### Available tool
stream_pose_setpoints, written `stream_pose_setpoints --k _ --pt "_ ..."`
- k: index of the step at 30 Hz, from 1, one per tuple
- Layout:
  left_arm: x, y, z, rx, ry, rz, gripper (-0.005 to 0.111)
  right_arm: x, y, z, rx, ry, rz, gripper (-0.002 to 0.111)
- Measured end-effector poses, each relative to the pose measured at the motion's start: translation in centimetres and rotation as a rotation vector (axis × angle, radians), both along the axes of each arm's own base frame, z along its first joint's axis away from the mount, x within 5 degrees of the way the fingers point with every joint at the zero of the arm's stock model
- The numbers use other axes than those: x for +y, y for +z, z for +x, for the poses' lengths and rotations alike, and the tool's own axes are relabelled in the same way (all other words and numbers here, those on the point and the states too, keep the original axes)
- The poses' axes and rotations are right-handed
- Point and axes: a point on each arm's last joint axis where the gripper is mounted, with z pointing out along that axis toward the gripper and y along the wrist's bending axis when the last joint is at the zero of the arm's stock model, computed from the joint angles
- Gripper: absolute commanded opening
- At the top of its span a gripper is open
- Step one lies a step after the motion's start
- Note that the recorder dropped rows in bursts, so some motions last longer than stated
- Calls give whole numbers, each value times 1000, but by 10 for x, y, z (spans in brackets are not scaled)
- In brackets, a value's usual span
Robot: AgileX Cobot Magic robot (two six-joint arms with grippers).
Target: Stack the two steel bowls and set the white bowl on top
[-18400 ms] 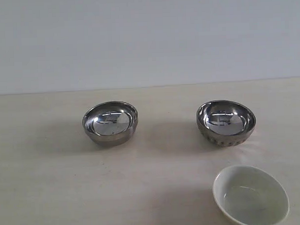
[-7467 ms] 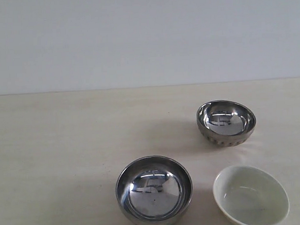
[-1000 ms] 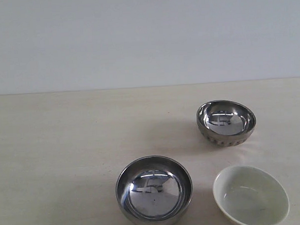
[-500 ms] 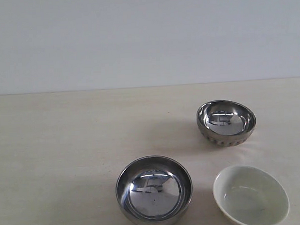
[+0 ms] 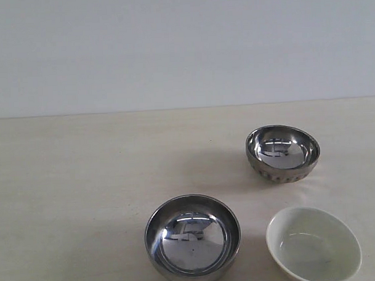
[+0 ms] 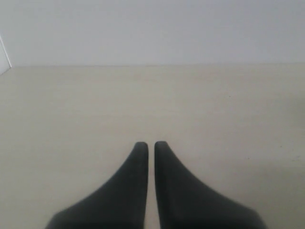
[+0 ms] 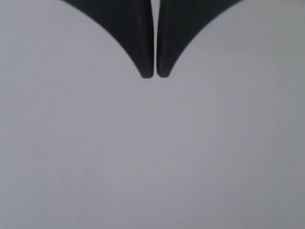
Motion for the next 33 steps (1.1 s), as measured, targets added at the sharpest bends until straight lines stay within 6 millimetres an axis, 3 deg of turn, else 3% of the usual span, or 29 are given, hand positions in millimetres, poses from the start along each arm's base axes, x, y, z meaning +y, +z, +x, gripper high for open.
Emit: stream_pose_setpoints --k 5,10,14,23,29,33 --pt "0 0 0 0 0 0 4 0 6 -3 -72 17 36 0" --pt "0 0 0 0 0 0 4 0 18 -11 -195 164 278 0" --pt "0 0 0 0 0 0 4 0 25 -12 -187 197 323 0" --pt "0 0 0 0 0 0 4 -1 99 -22 -131 163 266 0" --pt "0 0 0 0 0 0 4 1 135 12 97 92 224 2" --pt "0 0 0 0 0 0 4 3 147 47 235 64 218 20"
